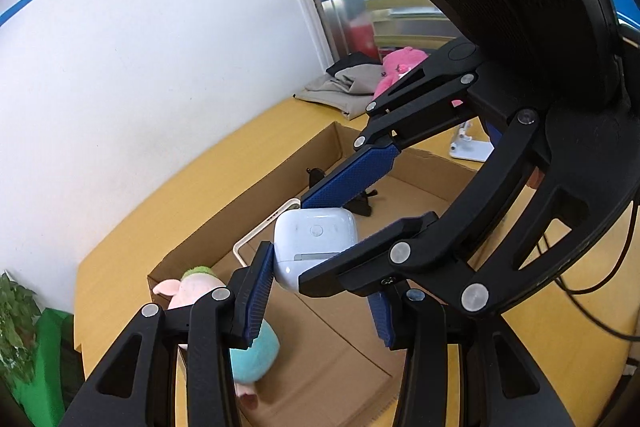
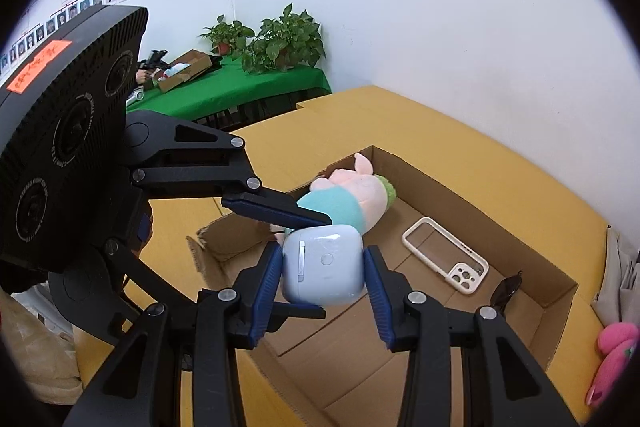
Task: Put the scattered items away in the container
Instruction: 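Carry the earbud case into the box with the left gripper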
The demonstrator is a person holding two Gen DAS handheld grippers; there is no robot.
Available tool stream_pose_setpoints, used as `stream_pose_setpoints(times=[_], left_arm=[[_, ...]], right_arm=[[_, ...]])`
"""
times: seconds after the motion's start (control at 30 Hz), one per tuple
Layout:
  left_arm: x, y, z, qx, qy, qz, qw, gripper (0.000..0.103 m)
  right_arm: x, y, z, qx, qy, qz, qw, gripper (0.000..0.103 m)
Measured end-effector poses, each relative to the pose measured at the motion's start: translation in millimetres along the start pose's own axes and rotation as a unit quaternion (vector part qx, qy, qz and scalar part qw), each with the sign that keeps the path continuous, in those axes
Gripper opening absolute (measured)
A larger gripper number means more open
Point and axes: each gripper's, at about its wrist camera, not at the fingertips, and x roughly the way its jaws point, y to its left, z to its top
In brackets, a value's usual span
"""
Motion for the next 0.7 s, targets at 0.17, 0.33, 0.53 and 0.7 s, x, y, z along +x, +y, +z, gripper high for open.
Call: stream_pose_setpoints(times=[0.17,0.33,0.53,0.7], left_arm=[[36.1,21.4,10.9,-0.003,0.025,-0.008,0.9997,0.047],[83.9,39.6,15.5,-0.006,0.062,-0.021,0.9978,0.047],[142.8,53.2,11.2,-0.006,0.113,-0.045,0.9926,0.047],[179.7,49.5,-3.0,-0.018,0.151,-0.071,0.9857,0.047]], right_arm=[[23.7,-32.8,8.1,0.01,0.016,0.004,1.0,0.041],[56.6,-71.6,2.9,0.037,0.031,0.02,0.999,0.041],[103.8,-111.7,-14.0,0.069,0.062,0.033,0.995,0.041],[137.5,-136.4,-33.4,0.1,0.092,0.049,0.99,0.04]])
